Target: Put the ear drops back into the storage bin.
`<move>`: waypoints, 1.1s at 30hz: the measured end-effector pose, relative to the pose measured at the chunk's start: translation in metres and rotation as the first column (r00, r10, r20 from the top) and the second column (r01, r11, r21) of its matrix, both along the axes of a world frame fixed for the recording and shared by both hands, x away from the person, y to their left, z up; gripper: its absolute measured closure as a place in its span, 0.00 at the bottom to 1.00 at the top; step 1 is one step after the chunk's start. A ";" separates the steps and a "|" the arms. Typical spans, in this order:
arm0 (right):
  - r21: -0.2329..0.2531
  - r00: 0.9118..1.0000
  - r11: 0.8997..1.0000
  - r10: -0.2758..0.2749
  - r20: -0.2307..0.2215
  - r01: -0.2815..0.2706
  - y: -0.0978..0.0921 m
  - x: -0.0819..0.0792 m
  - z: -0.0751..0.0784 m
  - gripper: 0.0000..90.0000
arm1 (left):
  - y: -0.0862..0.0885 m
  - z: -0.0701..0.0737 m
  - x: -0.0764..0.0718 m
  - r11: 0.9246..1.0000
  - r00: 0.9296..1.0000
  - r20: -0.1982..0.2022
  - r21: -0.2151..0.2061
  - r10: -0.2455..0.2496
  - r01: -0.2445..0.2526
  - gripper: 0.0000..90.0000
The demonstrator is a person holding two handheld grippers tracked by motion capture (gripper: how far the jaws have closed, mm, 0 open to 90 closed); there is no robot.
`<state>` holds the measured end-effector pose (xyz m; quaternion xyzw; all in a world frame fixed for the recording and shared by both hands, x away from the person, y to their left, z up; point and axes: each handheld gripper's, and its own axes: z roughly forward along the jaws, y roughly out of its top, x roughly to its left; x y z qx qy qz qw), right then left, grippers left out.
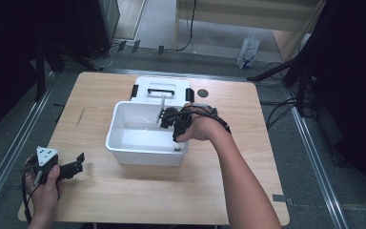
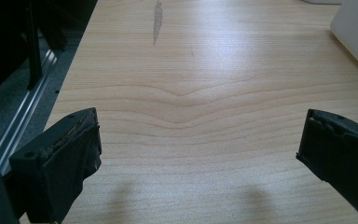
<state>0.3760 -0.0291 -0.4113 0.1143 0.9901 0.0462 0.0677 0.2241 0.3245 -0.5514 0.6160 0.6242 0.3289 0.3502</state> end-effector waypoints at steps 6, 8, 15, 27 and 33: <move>0.043 1.000 0.999 -0.011 0.016 0.010 0.000 -0.004 0.018 0.72 | 0.000 0.000 0.000 1.000 1.000 -0.002 -0.001 0.000 0.000 0.00; 0.059 1.000 0.998 -0.021 0.019 0.020 -0.001 -0.003 0.024 0.72 | 0.000 0.000 0.000 1.000 1.000 -0.002 -0.001 0.001 -0.001 0.00; 0.078 0.998 0.997 -0.029 0.048 0.025 -0.010 -0.007 0.041 0.68 | 0.000 0.000 0.000 1.000 1.000 -0.003 -0.001 0.000 0.000 0.00; 0.090 0.988 0.989 -0.122 0.097 0.113 -0.046 -0.013 0.057 0.53 | 0.000 0.000 0.000 1.000 1.000 -0.004 0.000 0.000 0.000 0.00; 0.107 0.983 0.984 -0.153 0.096 0.143 -0.064 -0.017 0.057 0.51 | 0.000 0.000 0.000 1.000 1.000 -0.003 0.001 0.002 -0.002 0.00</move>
